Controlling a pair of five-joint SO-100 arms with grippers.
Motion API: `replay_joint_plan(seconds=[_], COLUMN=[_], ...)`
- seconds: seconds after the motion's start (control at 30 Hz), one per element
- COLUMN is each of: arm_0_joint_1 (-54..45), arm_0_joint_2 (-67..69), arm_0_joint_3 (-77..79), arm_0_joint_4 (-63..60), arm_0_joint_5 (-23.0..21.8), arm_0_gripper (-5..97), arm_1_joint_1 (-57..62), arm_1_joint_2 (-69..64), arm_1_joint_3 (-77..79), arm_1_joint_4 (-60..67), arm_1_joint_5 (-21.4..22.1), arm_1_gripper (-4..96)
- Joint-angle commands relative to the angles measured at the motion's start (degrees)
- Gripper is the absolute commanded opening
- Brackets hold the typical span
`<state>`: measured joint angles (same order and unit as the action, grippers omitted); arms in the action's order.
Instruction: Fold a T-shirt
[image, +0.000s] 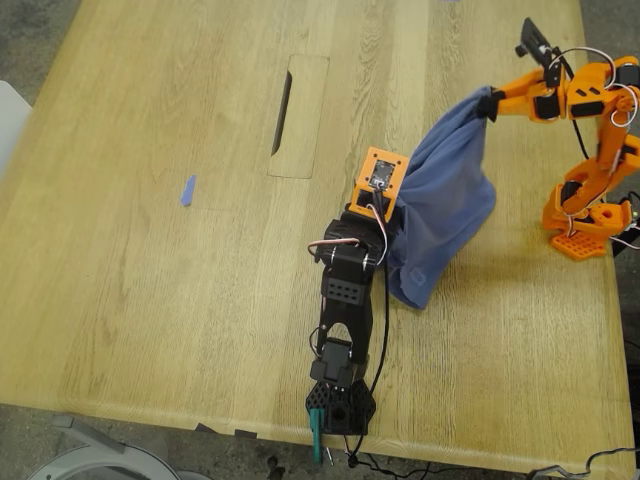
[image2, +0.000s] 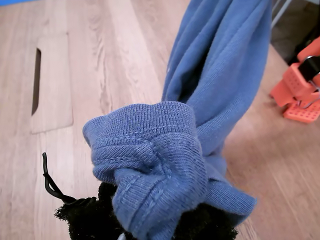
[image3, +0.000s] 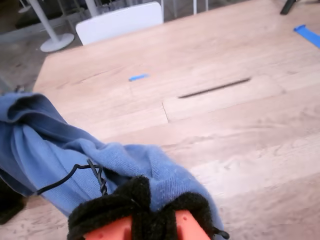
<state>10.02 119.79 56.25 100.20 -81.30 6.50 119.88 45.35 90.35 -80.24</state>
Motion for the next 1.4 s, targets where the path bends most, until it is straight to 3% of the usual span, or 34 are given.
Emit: replay_joint_plan(seconds=[0.0, 0.43, 0.93, 1.37], arm_0_joint_1=[-5.3, -12.9, -21.9, -29.2], arm_0_joint_2=[5.9, 9.2, 10.7, 9.9], arm_0_joint_3=[1.5, 23.2, 46.6, 59.4], arm_0_joint_4=[-2.0, -19.8, -44.5, -61.8], arm_0_joint_5=[0.7, 0.4, 0.3, 0.4], arm_0_gripper=[0, 0, 0, 0], arm_1_joint_1=[3.5, 8.9, 13.8, 15.0], arm_1_joint_2=[7.0, 5.7, 2.6, -13.7], arm_1_joint_3=[9.1, 30.7, 59.2, 60.5], arm_1_joint_4=[-4.8, -21.4, -56.3, -80.0], arm_1_joint_5=[0.5, 0.9, 1.0, 0.6], arm_1_gripper=[-0.1, -0.1, -0.1, -0.1])
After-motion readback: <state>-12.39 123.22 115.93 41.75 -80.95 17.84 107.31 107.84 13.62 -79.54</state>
